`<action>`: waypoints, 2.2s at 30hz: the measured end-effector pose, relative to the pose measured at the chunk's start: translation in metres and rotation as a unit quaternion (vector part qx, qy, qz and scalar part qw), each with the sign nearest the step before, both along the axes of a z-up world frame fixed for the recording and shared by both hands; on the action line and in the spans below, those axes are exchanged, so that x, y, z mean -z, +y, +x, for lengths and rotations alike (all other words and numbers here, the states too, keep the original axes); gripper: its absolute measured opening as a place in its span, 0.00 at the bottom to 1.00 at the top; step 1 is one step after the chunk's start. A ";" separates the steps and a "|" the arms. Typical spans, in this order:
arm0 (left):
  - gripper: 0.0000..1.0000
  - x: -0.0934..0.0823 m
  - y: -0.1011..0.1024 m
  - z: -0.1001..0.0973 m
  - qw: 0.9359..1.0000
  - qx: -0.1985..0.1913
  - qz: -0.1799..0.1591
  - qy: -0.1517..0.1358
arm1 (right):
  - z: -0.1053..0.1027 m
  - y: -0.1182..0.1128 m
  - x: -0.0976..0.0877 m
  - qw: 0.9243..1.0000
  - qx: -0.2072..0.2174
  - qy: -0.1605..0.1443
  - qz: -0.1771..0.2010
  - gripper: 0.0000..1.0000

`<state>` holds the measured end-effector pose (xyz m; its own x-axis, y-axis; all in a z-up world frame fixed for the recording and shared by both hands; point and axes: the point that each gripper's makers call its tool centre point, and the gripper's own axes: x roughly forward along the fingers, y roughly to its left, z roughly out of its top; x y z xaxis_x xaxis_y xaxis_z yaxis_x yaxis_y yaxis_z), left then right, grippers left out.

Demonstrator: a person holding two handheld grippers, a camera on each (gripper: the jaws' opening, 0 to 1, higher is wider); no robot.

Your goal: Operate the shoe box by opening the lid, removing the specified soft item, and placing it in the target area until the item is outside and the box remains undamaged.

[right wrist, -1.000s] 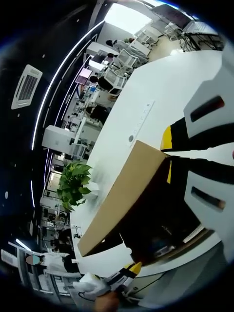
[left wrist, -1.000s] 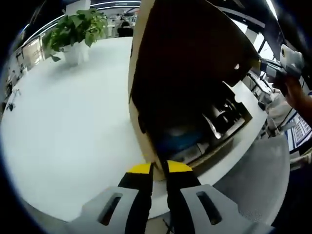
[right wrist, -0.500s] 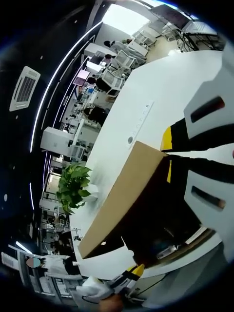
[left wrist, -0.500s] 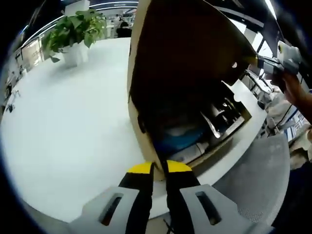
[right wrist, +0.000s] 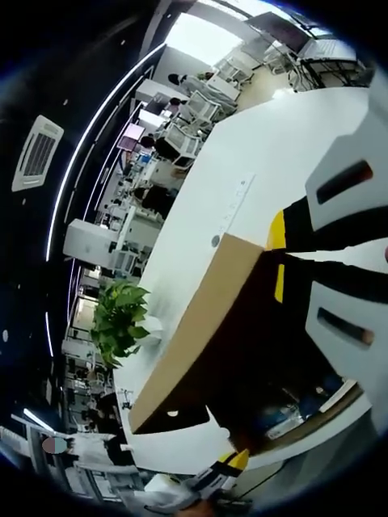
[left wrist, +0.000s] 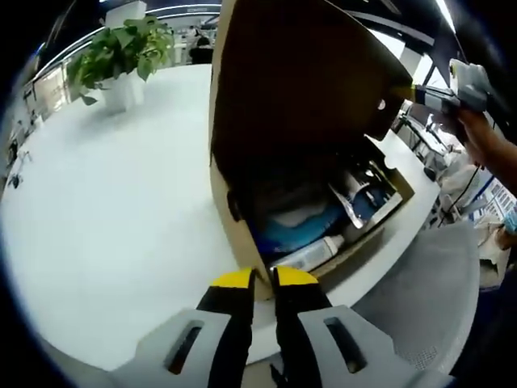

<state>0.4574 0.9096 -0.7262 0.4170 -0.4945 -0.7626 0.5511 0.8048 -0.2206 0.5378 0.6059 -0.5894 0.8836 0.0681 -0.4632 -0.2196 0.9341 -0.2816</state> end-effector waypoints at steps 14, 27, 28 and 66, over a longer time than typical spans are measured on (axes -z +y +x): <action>0.06 -0.001 0.000 0.000 1.000 0.014 -0.015 -0.008 | 0.029 -0.006 0.002 1.000 -0.003 0.014 0.008 0.00; 0.07 -0.001 0.000 -0.001 1.000 0.022 -0.015 -0.003 | 0.067 -0.014 0.016 0.998 -0.014 0.040 0.038 0.00; 0.07 -0.001 0.000 0.000 1.000 0.020 -0.016 -0.002 | 0.070 -0.014 0.018 0.998 -0.015 0.042 0.038 0.00; 0.07 -0.001 0.000 0.000 0.999 0.018 -0.035 -0.010 | 0.119 -0.022 0.076 0.992 -0.007 0.111 0.051 0.00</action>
